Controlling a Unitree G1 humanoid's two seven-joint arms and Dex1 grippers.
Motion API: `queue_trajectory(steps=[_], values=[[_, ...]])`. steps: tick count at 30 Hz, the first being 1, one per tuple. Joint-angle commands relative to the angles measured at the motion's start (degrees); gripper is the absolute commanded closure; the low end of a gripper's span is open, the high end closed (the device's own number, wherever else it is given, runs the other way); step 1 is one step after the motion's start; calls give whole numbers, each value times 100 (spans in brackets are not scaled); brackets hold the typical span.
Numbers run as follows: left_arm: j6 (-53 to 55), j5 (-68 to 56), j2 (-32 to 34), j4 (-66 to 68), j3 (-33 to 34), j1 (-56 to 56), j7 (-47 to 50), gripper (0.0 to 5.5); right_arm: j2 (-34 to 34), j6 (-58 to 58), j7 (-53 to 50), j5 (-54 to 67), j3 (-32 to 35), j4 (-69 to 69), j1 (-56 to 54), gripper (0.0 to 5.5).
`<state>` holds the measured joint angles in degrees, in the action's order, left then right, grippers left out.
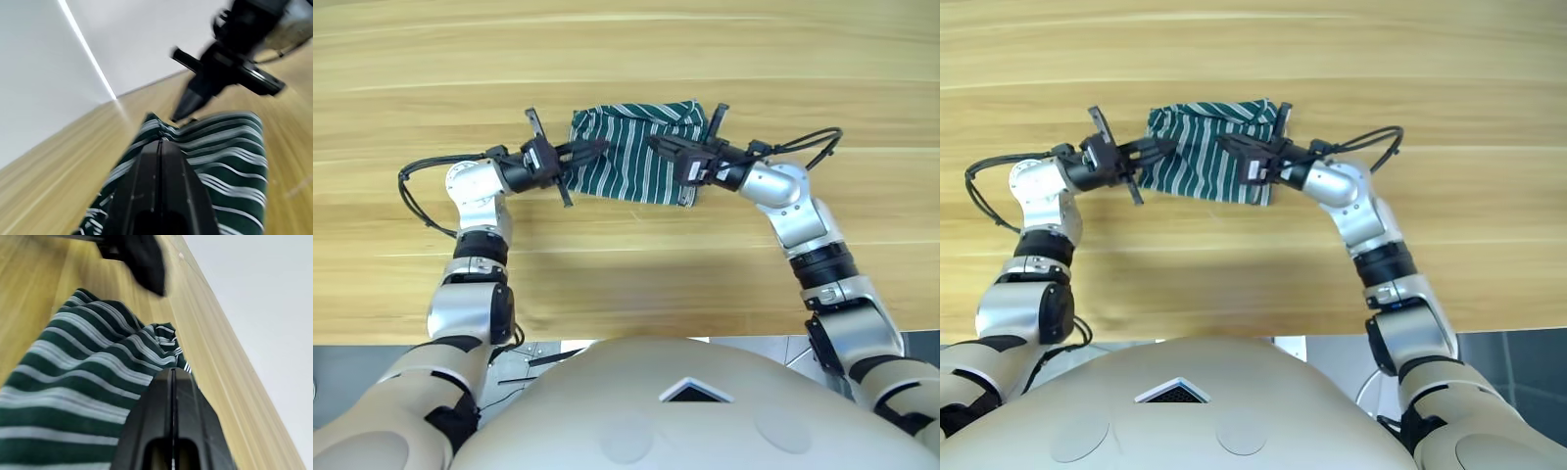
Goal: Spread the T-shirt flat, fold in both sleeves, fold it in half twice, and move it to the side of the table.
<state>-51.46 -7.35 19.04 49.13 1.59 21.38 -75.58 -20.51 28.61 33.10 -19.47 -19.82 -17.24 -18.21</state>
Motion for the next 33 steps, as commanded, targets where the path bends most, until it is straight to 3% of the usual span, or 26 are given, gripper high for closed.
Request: queue_trajectory(steps=[1, 5, 8, 14, 33], values=[[-343, 706, 757, -604, -287, -82, 417, 550, 177, -143, -337, -246, -106, -276, -284, 548], [-368, 1362, 1202, -1358, -479, -53, 1110, 550, 296, -152, -562, -330, -202, -471, -320, 548], [-362, 2262, 1262, -1473, -656, 142, 1961, 550, 327, -134, -645, -369, -275, -546, -297, 548], [-278, 3301, 1443, -1761, -1241, 175, 2759, 550, 337, -131, -708, -401, -350, -643, -288, 548], [109, 5257, 2082, -1830, -2780, 573, 3815, 550, 639, -190, -958, -597, -645, -939, -320, 548]])
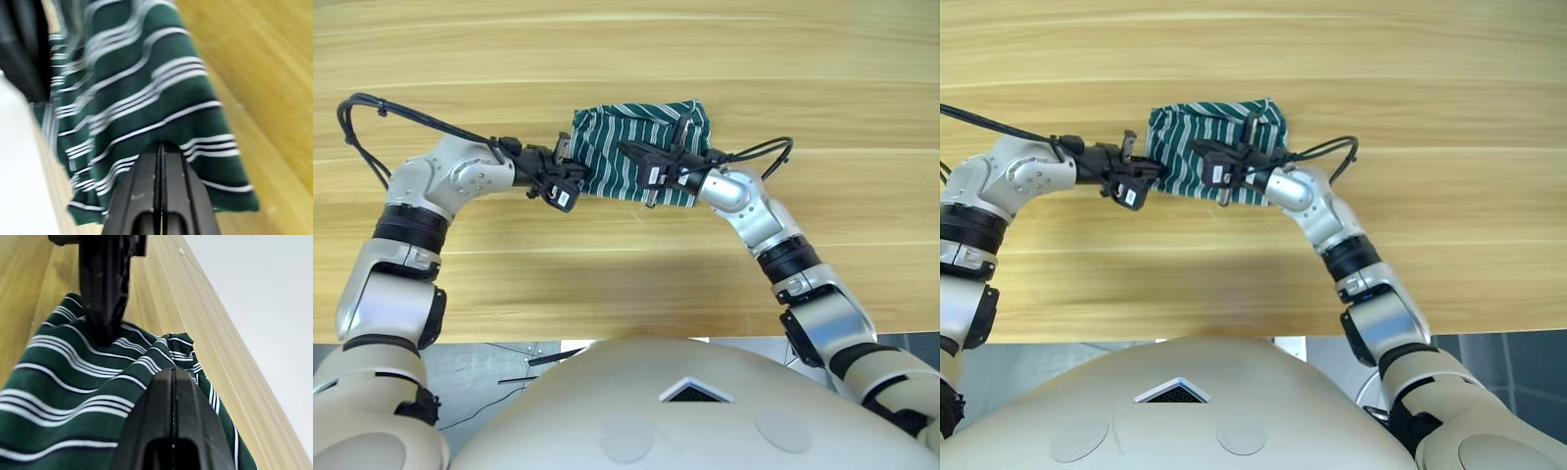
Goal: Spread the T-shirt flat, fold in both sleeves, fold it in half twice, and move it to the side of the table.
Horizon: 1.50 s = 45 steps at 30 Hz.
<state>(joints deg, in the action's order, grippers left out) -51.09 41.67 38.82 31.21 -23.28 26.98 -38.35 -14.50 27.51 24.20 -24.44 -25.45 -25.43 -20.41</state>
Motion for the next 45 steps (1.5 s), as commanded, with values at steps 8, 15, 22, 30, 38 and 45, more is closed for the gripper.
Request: queue_trajectory(steps=[8, 15, 22, 30, 38, 45], values=[[86, 782, 134, -234, -982, -112, 187, 550, 147, -421, -544, -306, -5, -934, -503, 548], [205, 721, 116, -274, -1209, -139, 342, 550, 151, -744, -1379, -612, 10, -2232, -1026, 548], [239, 717, 83, -139, -1382, -109, 550, 550, 162, -538, -1627, -464, 140, -3127, -1349, 548], [248, 697, 59, -6, -1529, -117, 737, 550, -80, -121, -1181, 155, 493, -1753, -1065, 548], [290, 690, 28, 49, -1623, -73, 848, 550, -243, -286, 441, 770, 70, 243, -120, 548], [289, 705, -14, 98, -1673, -10, 889, 550, 10, -370, -104, 213, -61, -1768, -688, 548]])
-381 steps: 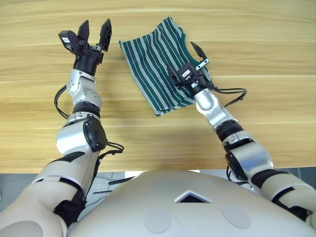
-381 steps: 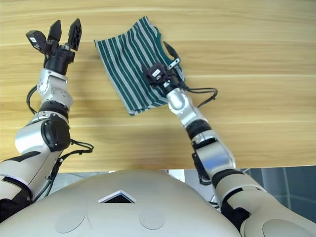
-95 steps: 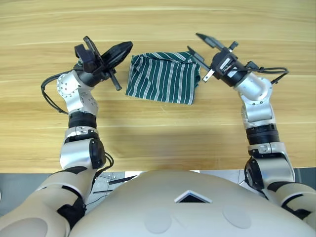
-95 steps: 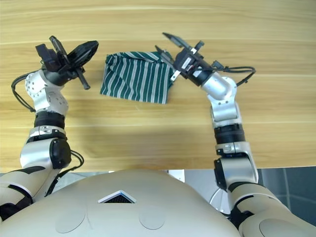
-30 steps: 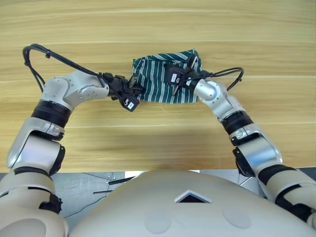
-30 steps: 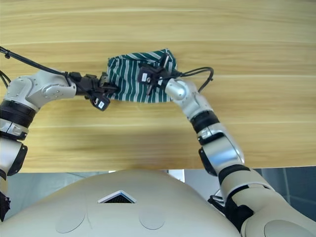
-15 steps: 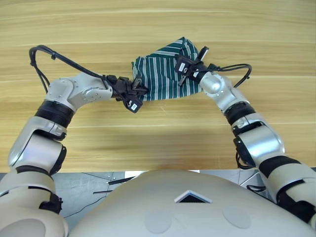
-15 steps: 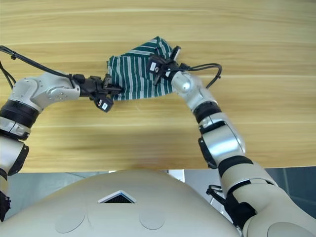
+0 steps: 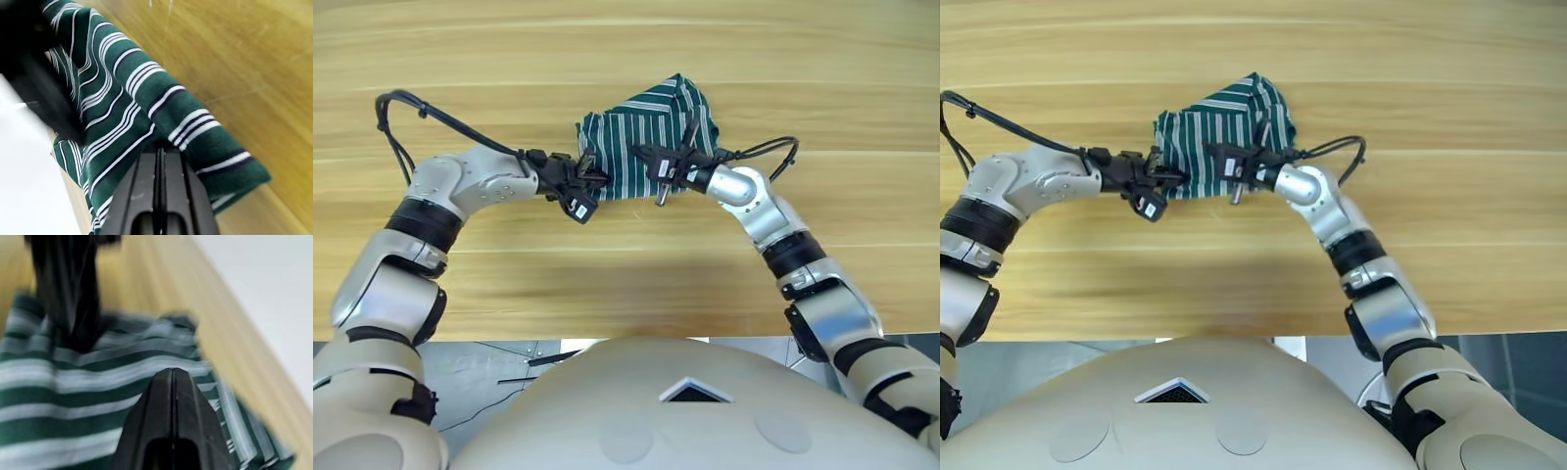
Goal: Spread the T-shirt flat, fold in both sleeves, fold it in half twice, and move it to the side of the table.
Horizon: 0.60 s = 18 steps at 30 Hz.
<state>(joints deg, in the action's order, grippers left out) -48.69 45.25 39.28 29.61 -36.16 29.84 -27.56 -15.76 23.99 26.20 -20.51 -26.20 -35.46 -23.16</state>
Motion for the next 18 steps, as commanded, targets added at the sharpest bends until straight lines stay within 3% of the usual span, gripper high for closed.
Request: queue_trajectory(steps=[1, 7, 18], values=[[47, 346, -60, 264, -392, -291, -181, 550, 173, -11, -428, -228, 29, -1023, -512, 548], [64, 342, -79, 306, -464, -278, -123, 550, 324, -236, -1355, -378, 173, -2590, -1195, 548], [49, 327, -61, 416, -517, -330, 58, 550, 147, -220, -2142, 657, 1635, -3312, -1831, 548]])
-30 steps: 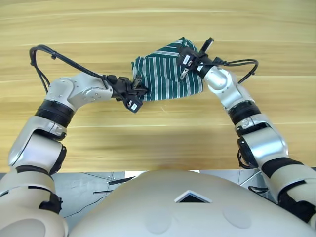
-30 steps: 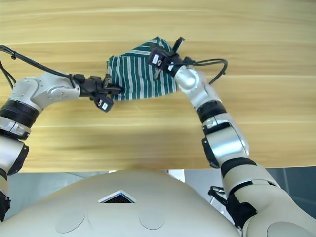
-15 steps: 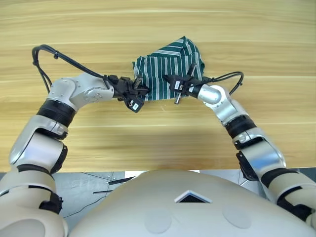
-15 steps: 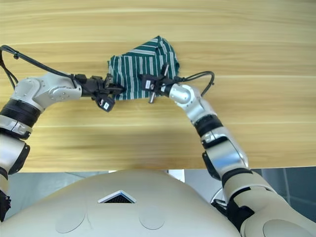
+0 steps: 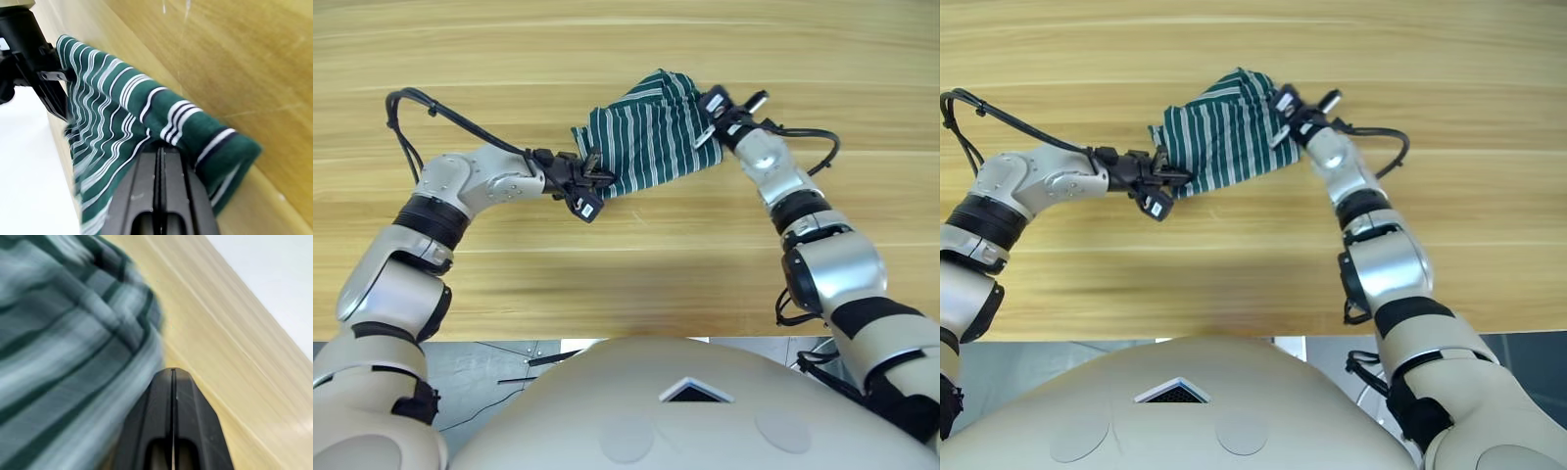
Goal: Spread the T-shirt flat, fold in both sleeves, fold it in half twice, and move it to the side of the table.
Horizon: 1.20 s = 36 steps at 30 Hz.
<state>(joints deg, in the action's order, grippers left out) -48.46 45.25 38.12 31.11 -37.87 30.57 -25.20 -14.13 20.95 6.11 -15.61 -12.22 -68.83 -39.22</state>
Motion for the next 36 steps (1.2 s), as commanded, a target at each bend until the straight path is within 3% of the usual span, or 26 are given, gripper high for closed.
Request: queue_trajectory(steps=[1, 7, 11, 19, 26, 29, 32, 36], values=[[21, 296, 56, 258, -323, -406, -158, 550, 3, 182, -115, 198, 273, 83, -218, 548], [-66, -515, 120, 43, 75, -455, -193, 550, 193, 987, 203, 47, 94, 533, 41, 548], [-64, -1700, 322, -433, 799, -534, -236, 550, 323, 1587, 743, 43, -151, 869, 290, 548], [43, -2937, 708, -1277, 2026, -735, -221, 550, 484, 1780, 1416, -314, -757, 748, 578, 548], [-36, -3965, 345, -1249, 2108, -1072, -602, 550, 696, 957, 1549, -620, -1037, -269, 452, 548], [-31, -4388, 162, -1083, 2114, -1098, -859, 550, 676, 146, 916, -313, -596, -637, 220, 548], [-33, -4745, -49, -740, 2221, -1133, -1006, 550, 361, -993, -130, 473, 443, -886, -144, 548], [-108, -5096, -519, 250, 2417, -1120, -1030, 550, -766, -1854, -1343, 1859, 2287, -1001, 49, 548]])
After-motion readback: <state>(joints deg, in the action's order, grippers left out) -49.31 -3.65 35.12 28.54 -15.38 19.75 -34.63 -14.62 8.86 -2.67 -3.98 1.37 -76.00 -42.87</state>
